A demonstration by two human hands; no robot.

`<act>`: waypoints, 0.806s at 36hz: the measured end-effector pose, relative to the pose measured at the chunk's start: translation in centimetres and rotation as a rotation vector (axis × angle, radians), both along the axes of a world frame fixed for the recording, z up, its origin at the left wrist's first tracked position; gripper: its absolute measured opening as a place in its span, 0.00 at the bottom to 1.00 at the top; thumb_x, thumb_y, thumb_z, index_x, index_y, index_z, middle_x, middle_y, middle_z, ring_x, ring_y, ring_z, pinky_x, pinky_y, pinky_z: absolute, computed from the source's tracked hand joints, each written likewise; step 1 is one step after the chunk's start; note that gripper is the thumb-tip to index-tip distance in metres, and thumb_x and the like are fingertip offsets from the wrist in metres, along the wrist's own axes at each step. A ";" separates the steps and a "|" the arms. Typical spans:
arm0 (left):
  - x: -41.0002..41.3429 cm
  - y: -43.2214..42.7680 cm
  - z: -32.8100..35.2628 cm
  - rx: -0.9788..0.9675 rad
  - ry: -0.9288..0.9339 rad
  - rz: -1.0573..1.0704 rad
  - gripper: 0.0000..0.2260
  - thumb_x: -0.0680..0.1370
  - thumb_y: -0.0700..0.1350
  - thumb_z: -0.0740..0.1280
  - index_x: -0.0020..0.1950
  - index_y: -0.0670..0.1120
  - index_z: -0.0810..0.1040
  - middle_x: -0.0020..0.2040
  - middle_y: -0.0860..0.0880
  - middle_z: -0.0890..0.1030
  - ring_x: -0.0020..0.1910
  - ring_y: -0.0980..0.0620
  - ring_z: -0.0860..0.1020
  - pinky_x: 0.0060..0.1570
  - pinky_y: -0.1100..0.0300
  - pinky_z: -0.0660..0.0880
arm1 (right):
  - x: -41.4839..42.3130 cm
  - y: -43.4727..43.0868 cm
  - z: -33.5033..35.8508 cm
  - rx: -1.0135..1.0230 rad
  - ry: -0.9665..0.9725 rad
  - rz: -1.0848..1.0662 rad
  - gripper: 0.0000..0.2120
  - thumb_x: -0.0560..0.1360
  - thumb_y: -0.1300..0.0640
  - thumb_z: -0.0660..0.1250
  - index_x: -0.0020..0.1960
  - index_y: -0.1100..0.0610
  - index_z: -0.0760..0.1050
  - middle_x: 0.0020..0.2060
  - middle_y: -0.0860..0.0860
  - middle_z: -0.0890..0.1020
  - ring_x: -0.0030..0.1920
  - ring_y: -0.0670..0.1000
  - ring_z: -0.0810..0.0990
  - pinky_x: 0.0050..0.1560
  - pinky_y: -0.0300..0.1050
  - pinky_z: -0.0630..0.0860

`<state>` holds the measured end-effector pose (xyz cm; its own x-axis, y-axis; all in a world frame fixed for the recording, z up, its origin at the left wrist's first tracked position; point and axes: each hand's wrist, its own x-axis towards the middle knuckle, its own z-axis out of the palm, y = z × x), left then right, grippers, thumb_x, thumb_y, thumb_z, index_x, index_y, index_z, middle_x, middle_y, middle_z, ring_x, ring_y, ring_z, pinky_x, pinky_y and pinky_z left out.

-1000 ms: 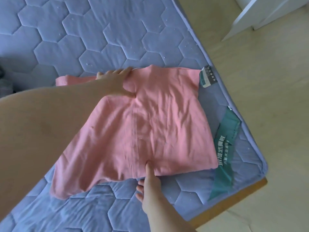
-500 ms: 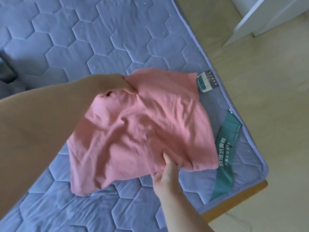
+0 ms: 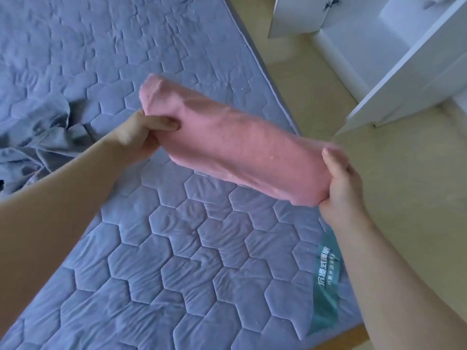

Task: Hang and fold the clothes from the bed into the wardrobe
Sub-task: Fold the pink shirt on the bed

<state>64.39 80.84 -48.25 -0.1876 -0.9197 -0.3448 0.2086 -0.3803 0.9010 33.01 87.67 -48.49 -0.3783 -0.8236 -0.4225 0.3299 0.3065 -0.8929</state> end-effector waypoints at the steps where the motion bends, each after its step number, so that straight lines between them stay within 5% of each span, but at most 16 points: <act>1: 0.4 1.0 -0.1 -0.016 -0.017 -0.014 0.18 0.62 0.33 0.65 0.45 0.48 0.85 0.48 0.52 0.84 0.53 0.54 0.81 0.48 0.65 0.77 | -0.1 0.1 0.3 -0.019 0.030 0.019 0.02 0.74 0.56 0.69 0.42 0.53 0.79 0.35 0.44 0.84 0.37 0.42 0.82 0.37 0.38 0.79; 3: 1.1 3.0 -0.8 -0.001 -0.083 -0.035 0.19 0.58 0.36 0.72 0.47 0.48 0.84 0.46 0.52 0.85 0.49 0.54 0.82 0.46 0.64 0.78 | -0.1 1.0 -0.2 -0.010 0.098 0.062 0.02 0.71 0.55 0.71 0.41 0.53 0.79 0.34 0.42 0.84 0.38 0.42 0.82 0.39 0.38 0.78; 5: 1.9 5.4 -2.5 0.113 -0.177 -0.033 0.34 0.47 0.48 0.82 0.52 0.47 0.80 0.47 0.52 0.84 0.48 0.54 0.81 0.49 0.61 0.77 | 0.0 2.5 -2.0 0.058 0.139 0.114 0.02 0.73 0.56 0.70 0.42 0.54 0.79 0.35 0.42 0.84 0.39 0.43 0.81 0.44 0.42 0.76; 7: 2.7 8.0 -4.5 0.268 -0.326 -0.070 0.49 0.40 0.62 0.80 0.59 0.48 0.76 0.54 0.51 0.82 0.55 0.52 0.78 0.60 0.53 0.72 | 0.0 4.6 -4.9 0.184 0.150 0.178 0.03 0.74 0.56 0.68 0.44 0.55 0.79 0.38 0.45 0.85 0.39 0.43 0.82 0.43 0.42 0.75; 9: 3.1 10.7 -6.4 0.415 -0.491 -0.183 0.53 0.40 0.70 0.76 0.61 0.49 0.73 0.58 0.51 0.79 0.60 0.51 0.75 0.66 0.51 0.67 | 0.1 7.3 -8.1 0.364 0.185 0.255 0.07 0.73 0.56 0.69 0.50 0.57 0.79 0.41 0.48 0.83 0.42 0.47 0.81 0.43 0.43 0.74; 13: 3.2 16.1 -10.7 0.599 -0.680 -0.342 0.28 0.66 0.61 0.73 0.60 0.47 0.77 0.54 0.49 0.81 0.53 0.52 0.76 0.54 0.62 0.68 | 0.4 13.5 -12.9 0.719 0.214 0.400 0.12 0.73 0.56 0.69 0.55 0.57 0.75 0.46 0.51 0.80 0.46 0.52 0.76 0.48 0.47 0.73; 17: 2.5 18.3 -12.5 0.631 -0.721 -0.378 0.25 0.55 0.50 0.69 0.52 0.47 0.77 0.41 0.52 0.79 0.43 0.54 0.75 0.49 0.63 0.72 | 1.6 15.3 -14.3 0.798 0.307 0.411 0.23 0.72 0.56 0.71 0.63 0.65 0.72 0.52 0.56 0.79 0.52 0.57 0.76 0.53 0.48 0.71; 21: 2.0 16.5 -13.2 0.681 -0.650 -0.145 0.22 0.61 0.47 0.74 0.53 0.48 0.73 0.39 0.53 0.77 0.34 0.58 0.73 0.29 0.66 0.69 | 2.2 13.5 -14.5 0.754 0.385 0.319 0.26 0.73 0.52 0.69 0.66 0.65 0.70 0.58 0.58 0.77 0.58 0.58 0.75 0.48 0.44 0.66; 25: 2.1 14.4 -13.4 0.530 -0.810 -0.095 0.13 0.72 0.52 0.72 0.52 0.52 0.74 0.45 0.52 0.77 0.43 0.52 0.76 0.42 0.61 0.72 | 2.3 10.4 -14.0 0.595 0.419 0.274 0.19 0.74 0.57 0.68 0.61 0.67 0.72 0.48 0.57 0.76 0.47 0.54 0.73 0.42 0.42 0.67; 29: 2.0 13.6 -12.9 0.521 -0.677 -0.074 0.08 0.71 0.44 0.73 0.48 0.50 0.78 0.45 0.50 0.81 0.45 0.52 0.78 0.49 0.58 0.72 | 2.2 8.7 -13.1 0.429 0.359 0.230 0.04 0.74 0.63 0.67 0.49 0.59 0.76 0.40 0.52 0.79 0.37 0.49 0.74 0.34 0.36 0.70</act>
